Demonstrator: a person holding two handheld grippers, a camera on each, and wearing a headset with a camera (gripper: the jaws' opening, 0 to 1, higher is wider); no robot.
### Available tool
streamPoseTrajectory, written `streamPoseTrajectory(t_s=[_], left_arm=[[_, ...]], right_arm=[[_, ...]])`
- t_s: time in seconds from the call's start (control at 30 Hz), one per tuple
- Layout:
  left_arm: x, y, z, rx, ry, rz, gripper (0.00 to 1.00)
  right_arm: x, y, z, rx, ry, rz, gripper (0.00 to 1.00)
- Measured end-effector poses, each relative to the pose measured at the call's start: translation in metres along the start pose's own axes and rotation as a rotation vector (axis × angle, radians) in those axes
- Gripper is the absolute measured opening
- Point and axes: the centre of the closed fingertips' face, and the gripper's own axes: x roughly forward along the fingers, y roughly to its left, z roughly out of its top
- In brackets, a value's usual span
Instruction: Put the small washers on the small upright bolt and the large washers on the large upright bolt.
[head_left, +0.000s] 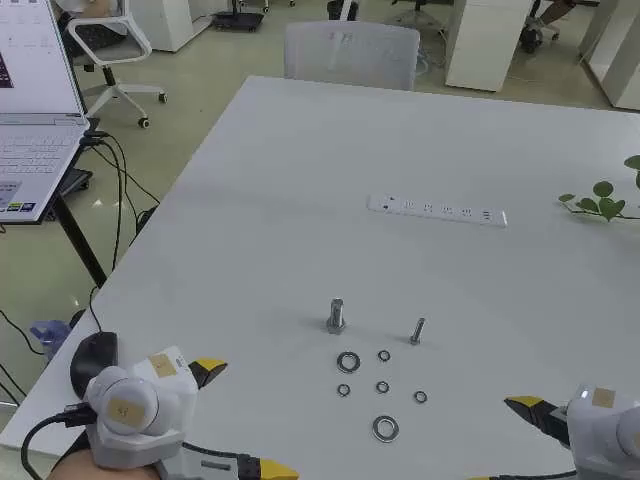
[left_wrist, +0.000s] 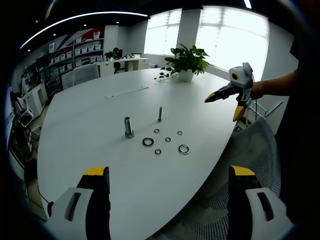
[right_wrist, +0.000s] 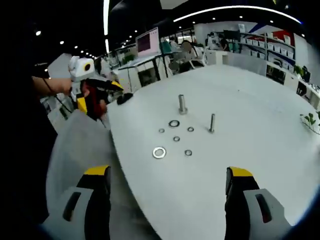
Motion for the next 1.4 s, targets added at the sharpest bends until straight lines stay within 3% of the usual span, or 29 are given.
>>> streamPoseTrajectory(t_s=[0.1,0.17,0.23,0.5,0.8,1.4], left_arm=[[-0.003,-0.002,0.001,0.005,-0.01,-0.002,0.9],[-0.005,-0.002,0.0,-0.004,-0.011,0.001,0.91],[-0.006,0.0,-0.001,-0.003,-0.009,0.012,0.91],[-0.007,-0.005,-0.006,0.006,0.017,0.003,0.9],[0.001,-0.011,-0.003,0.005,0.021,-0.009,0.95],[0.007,-0.014,-0.001,0.002,0.017,-0.018,0.98]], right_arm=[[0.0,0.003,0.001,0.004,-0.005,0.01,0.99],[0.0,0.005,0.006,0.043,-0.029,0.016,0.99],[-0.002,0.001,0.012,0.055,-0.059,-0.001,0.98],[-0.005,-0.005,0.017,0.075,-0.088,-0.016,0.98],[-0.009,-0.005,0.0,0.052,-0.033,-0.031,1.0],[-0.01,-0.006,0.002,0.068,-0.027,-0.027,1.0]])
